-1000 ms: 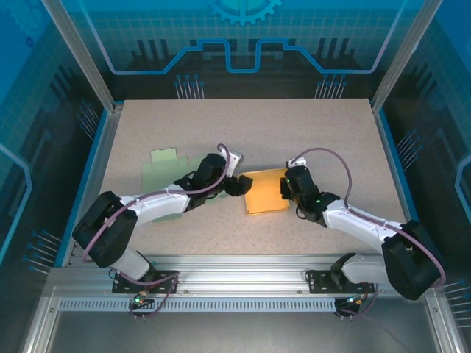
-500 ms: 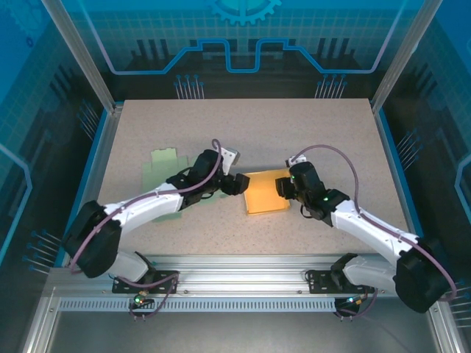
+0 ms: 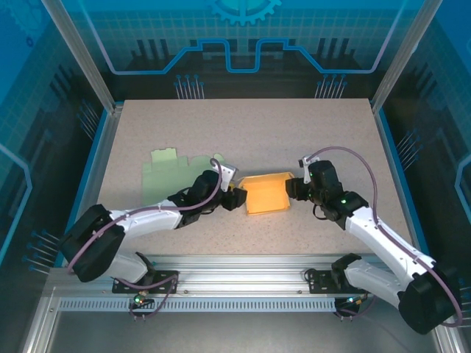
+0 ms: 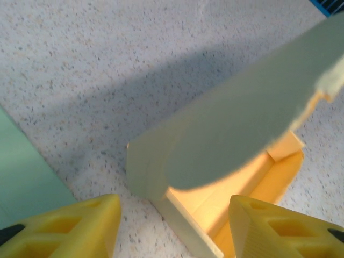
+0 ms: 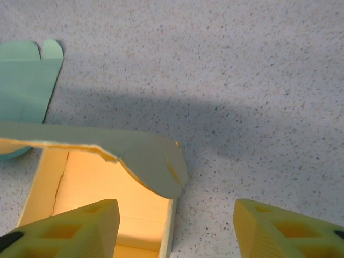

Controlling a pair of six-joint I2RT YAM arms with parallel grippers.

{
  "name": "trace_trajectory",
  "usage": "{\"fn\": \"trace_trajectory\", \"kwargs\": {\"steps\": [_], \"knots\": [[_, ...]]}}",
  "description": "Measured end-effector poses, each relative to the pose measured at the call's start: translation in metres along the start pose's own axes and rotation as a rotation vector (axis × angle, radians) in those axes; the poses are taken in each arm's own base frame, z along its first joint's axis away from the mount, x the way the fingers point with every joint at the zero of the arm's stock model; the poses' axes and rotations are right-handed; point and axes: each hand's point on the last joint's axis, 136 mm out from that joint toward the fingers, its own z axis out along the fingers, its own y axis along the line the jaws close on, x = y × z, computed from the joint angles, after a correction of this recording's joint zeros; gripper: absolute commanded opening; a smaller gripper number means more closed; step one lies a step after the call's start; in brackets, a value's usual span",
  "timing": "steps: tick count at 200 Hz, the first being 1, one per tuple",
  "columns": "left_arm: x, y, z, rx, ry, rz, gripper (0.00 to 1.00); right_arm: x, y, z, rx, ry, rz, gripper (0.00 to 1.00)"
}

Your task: Fold the paper box

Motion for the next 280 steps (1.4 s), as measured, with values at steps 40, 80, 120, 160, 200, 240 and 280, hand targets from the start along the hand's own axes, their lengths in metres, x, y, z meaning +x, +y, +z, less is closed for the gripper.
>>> {"fn": "trace_trajectory", "kwargs": {"steps": [40,80,120,160,200,240,280], "knots": [[-0.003,0.003,0.016,-0.004,-0.043,-0.019,0.35,0.013,-0.002,0.017,-0.005,0.064,0.000,0.56],[0.000,0.007,0.028,-0.020,-0.039,-0.044,0.24,0.013,-0.005,0.033,-0.009,0.073,0.011,0.48],[-0.015,0.001,0.030,-0.011,-0.069,-0.051,0.18,0.011,-0.005,0.046,-0.018,0.069,0.015,0.28],[-0.021,-0.001,0.030,-0.006,-0.079,-0.073,0.10,0.005,-0.002,0.048,-0.029,0.046,0.026,0.14],[-0.029,-0.001,0.035,-0.021,-0.081,-0.116,0.09,-0.004,-0.003,0.045,-0.011,0.006,0.033,0.08],[-0.048,0.002,0.052,-0.053,-0.100,-0.182,0.10,-0.013,-0.004,0.045,0.057,-0.048,0.030,0.05],[-0.077,0.006,0.071,-0.103,-0.136,-0.196,0.11,-0.025,-0.009,0.060,0.137,-0.077,0.047,0.04]]}}
